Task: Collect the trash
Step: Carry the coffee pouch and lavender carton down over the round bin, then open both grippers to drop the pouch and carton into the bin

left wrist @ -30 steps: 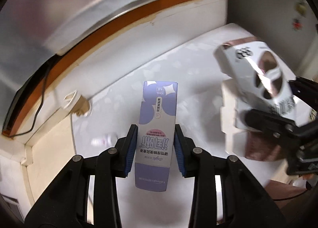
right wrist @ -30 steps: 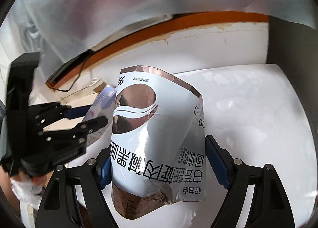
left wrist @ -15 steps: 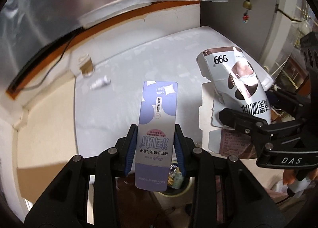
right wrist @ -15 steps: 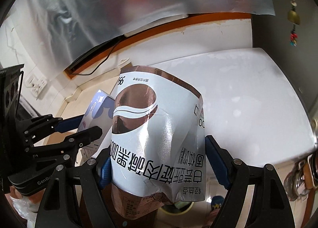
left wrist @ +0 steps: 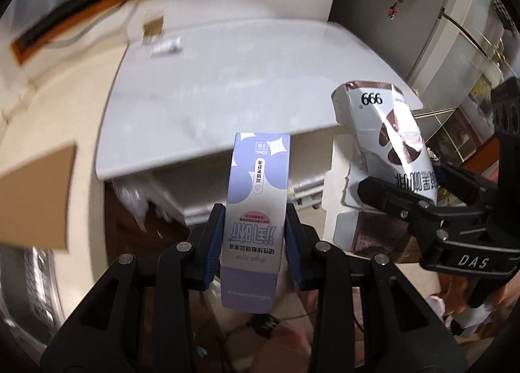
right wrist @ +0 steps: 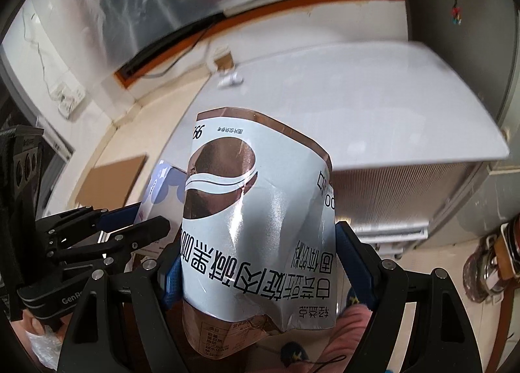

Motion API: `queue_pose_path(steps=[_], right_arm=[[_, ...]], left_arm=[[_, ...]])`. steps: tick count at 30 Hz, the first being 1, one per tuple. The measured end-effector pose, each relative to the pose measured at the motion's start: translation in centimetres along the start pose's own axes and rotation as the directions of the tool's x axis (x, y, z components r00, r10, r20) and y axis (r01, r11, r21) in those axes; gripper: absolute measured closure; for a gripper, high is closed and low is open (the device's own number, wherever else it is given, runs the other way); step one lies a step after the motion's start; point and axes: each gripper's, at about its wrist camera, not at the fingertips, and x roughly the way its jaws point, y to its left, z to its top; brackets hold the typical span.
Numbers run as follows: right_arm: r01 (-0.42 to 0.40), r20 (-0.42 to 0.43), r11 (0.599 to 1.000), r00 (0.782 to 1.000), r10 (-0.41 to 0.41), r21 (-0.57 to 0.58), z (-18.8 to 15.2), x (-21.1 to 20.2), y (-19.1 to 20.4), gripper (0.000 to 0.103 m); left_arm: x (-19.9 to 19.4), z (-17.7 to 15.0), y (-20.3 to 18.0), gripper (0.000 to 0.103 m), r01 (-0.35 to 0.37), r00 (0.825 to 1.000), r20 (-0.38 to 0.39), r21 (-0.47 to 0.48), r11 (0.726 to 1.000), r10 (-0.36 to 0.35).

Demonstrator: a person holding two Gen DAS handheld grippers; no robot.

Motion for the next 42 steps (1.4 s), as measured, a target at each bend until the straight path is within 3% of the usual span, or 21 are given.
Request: queue_pose_path(steps=[9, 10, 14, 20, 23, 27, 32, 34, 38, 42], right_arm=[[-0.031, -0.211, 1.000, 0.977, 0.030, -0.002, -6.9, 8.0, -0.5, 0.022], [-0.040, -0.275, 0.999, 0.960, 0.040, 0.006, -7.4, 9.1, -0.6, 0.022], [-0.033, -0.377, 0.999, 0.926, 0.024, -0.018, -11.4, 15.4, -2.1, 0.022], [-0.001, -0.508, 1.000, 0.862, -0.001, -0.004, -16.7, 27.5, -5.6, 0.021], [0.003, -0.559, 1.000, 0.829, 0.004, 0.013, -19.1, 33.3, -7.2, 0.020], [-0.006, -0.593, 1.000, 0.805, 0.009, 0.007, -20.8, 39.6, -7.9, 0.019], [0.003, -0.645, 1.000, 0.764, 0.012, 0.023, -22.8, 45.7, -8.9, 0.011], [0.001, -0.634, 1.000, 0.773, 0.016, 0.027, -23.1, 46.8, -9.1, 0.008], [0.002, -0.622, 1.000, 0.783, 0.013, 0.023, -23.2, 48.1, -9.2, 0.006], [0.008, -0.614, 1.000, 0.789, 0.010, 0.026, -22.9, 47.9, -9.8, 0.005]], left_arm=[[6.3, -7.6, 3.1, 0.071, 0.016, 0.988, -0.148, -0.211, 0.977, -0.048], [7.3, -8.3, 3.3, 0.071, 0.003, 0.986, -0.160, -0.229, 0.974, -0.041], [11.9, -10.6, 4.2, 0.071, -0.035, 0.978, -0.207, -0.283, 0.958, -0.025], [23.2, -15.1, 6.2, 0.071, -0.097, 0.951, -0.310, -0.345, 0.933, -0.016], [29.1, -17.2, 7.8, 0.071, -0.123, 0.938, -0.347, -0.377, 0.918, -0.017], [34.6, -19.1, 9.6, 0.070, -0.149, 0.929, -0.369, -0.393, 0.907, -0.007], [38.5, -21.1, 11.0, 0.068, -0.144, 0.916, -0.400, -0.407, 0.902, -0.035], [39.6, -21.7, 11.5, 0.067, -0.148, 0.906, -0.421, -0.400, 0.905, -0.038], [40.5, -22.5, 11.8, 0.040, -0.166, 0.895, -0.446, -0.388, 0.906, -0.028], [40.6, -22.8, 11.8, 0.039, -0.187, 0.891, -0.454, -0.387, 0.903, -0.010]])
